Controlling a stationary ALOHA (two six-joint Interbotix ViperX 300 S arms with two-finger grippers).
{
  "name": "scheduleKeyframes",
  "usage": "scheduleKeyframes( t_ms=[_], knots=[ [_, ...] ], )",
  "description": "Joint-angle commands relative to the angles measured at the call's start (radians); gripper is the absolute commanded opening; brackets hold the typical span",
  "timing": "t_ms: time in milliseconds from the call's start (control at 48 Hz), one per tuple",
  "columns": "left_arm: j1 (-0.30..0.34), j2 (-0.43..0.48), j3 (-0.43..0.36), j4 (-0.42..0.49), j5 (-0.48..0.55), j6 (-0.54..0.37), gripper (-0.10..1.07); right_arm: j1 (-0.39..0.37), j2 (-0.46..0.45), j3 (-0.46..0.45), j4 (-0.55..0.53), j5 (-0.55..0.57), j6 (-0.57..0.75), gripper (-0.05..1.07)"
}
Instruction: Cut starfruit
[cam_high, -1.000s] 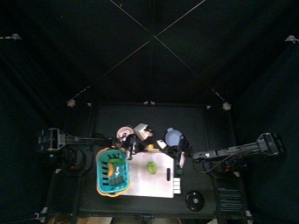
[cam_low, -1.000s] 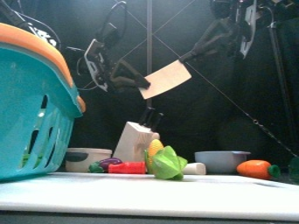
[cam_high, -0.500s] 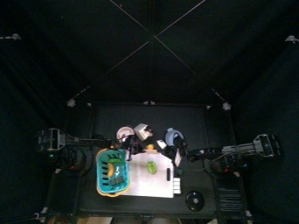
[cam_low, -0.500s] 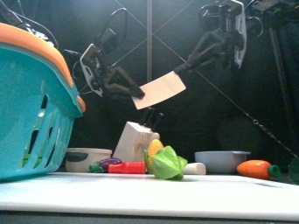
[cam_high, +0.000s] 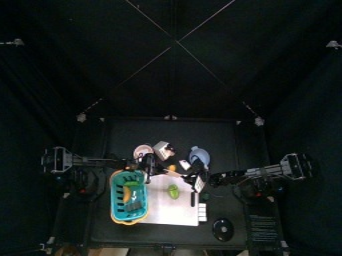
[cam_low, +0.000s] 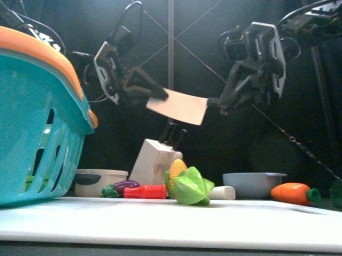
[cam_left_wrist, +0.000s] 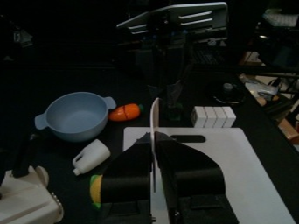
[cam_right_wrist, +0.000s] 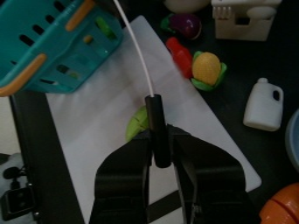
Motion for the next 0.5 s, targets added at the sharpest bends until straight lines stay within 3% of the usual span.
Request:
scheduleKeyframes(
  t_ms=[0,479],
  knots=[
    [-0.037,-0.009,-0.032,-0.003,-0.017,0.0,0.41,-0.012,-0.017,-0.031,-0.006,-0.006,0.003,0.53],
    [-0.067,0.023,-0.011,-0.015,0.051,-0.002,0.4,-0.008,-0.025,-0.034,-0.038,-0.003,0.002,0.52]
  ],
)
